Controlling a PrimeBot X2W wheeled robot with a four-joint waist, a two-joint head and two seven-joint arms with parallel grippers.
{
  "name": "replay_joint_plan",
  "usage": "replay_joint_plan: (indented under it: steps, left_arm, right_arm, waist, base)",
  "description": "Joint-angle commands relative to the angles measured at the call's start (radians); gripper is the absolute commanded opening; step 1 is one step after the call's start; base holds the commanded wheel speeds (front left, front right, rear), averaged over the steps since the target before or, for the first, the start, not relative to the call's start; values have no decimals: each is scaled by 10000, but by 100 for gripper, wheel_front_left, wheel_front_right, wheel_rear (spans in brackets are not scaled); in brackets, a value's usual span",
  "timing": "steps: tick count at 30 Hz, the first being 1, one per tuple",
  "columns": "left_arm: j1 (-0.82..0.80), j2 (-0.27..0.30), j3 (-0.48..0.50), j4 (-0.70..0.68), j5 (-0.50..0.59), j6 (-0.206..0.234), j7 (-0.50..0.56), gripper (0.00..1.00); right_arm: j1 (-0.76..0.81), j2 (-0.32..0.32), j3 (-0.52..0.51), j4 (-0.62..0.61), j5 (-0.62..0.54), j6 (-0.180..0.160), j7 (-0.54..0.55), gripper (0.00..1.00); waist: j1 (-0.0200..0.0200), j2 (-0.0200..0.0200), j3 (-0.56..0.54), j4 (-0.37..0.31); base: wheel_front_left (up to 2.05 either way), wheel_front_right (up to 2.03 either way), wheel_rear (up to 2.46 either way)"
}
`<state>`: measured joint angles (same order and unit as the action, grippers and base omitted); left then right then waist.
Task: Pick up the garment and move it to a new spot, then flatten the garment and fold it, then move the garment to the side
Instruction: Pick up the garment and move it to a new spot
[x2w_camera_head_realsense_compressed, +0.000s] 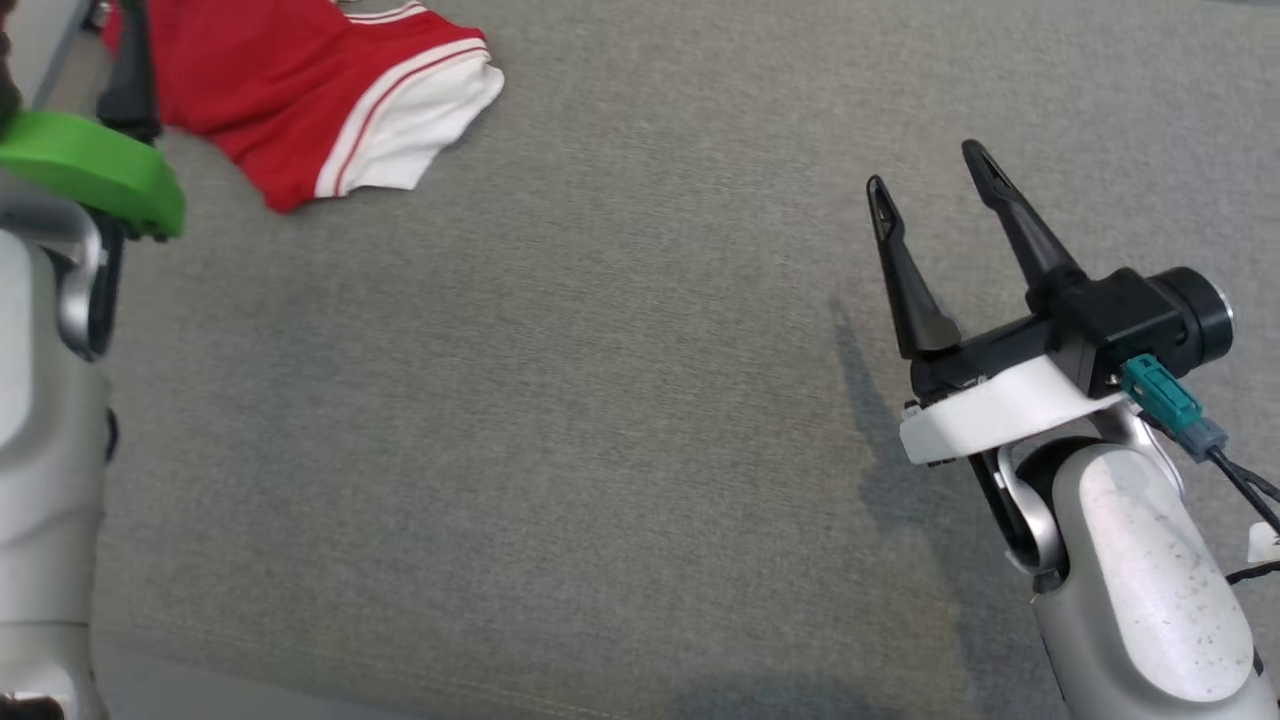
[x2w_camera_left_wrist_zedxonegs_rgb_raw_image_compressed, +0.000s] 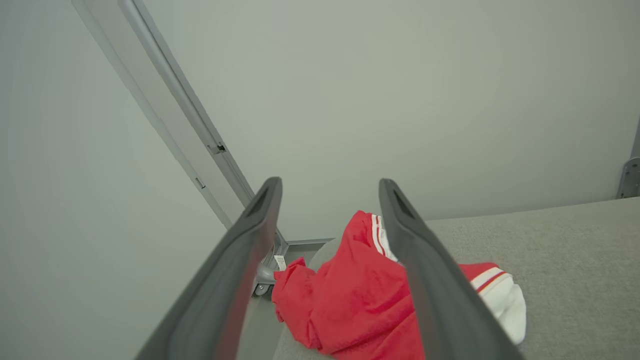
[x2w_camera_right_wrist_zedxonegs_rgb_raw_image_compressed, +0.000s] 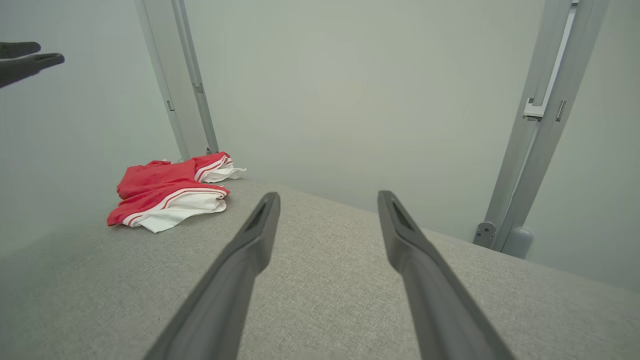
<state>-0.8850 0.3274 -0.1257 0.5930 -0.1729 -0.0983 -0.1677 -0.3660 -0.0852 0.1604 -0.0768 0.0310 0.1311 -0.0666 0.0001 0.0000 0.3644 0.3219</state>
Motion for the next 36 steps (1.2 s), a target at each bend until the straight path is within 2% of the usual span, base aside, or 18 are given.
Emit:
replay_joint_plan:
  steps: [1, 5, 8, 15, 20, 25, 26, 27, 28, 29, 36]
  left_arm:
    - [-462, 130, 13, 352, -8, -79, 106, 100]
    - [-1349, 524, -36, 1547, -375, -232, 544, 100]
    - [-1752, 519, -352, 2344, -752, -307, 955, 100]
    - [-1958, 625, -2017, 3033, -2160, -324, 1733, 100]
    - [-2213, 961, -2296, 3635, -2389, -309, 1576, 100]
    - [-2467, 991, -2360, 4396, -2286, -31, 1336, 100]
    - [-2498, 966, -2377, 4522, -2284, 3, 1314, 96]
    - [-2537, 952, -2400, 4634, -2271, 17, 1282, 57]
    - [-2577, 951, -2408, 4760, -2279, 23, 1254, 24]
    - [-2598, 953, -2417, 4852, -2285, 15, 1226, 0]
    - [-2978, 851, -2586, 5071, -2242, -131, 611, 0]
  right_arm:
    - [-186, -78, -80, -170, -101, -6, 35, 100]
    - [-284, -77, -291, -569, -162, -6, 130, 100]
    - [-240, -77, -510, -814, -202, -6, 144, 100]
    - [-59, -8, -979, -1121, -293, -6, 104, 100]
    - [-16, 20, -1025, -1328, -373, -6, 129, 100]
    - [-58, 39, -942, -1409, -426, -6, 153, 100]
    - [-59, 40, -930, -1398, -419, -6, 151, 100]
    - [-63, 43, -921, -1383, -410, -6, 143, 100]
    - [-64, 49, -904, -1376, -409, -6, 135, 100]
    - [-67, 56, -895, -1369, -404, -6, 117, 100]
    - [-23, 87, -945, -1095, -281, -6, -109, 100]
  waist:
    - [-1, 0, 1595, -1657]
    - [-1, 0, 2231, -2278]
    - [-1, 0, 2574, -2525]
    - [-1, 0, 2907, -2709]
    - [-1, 0, 2972, -2735]
    - [-1, 0, 2946, -2711]
    - [-1, 0, 2930, -2699]
    - [-1, 0, 2908, -2684]
    - [-1, 0, 2884, -2669]
    - [-1, 0, 2853, -2656]
    - [-1, 0, 2240, -2565]
  base:
    - [0, 0, 0]
    - [0, 0, 0]
    - [0, 0, 0]
    - [0, 0, 0]
    - [0, 0, 0]
    - [0, 0, 0]
    - [0, 0, 0]
    - [0, 0, 0]
    - [0, 0, 0]
    - [0, 0, 0]
    - [0, 0, 0]
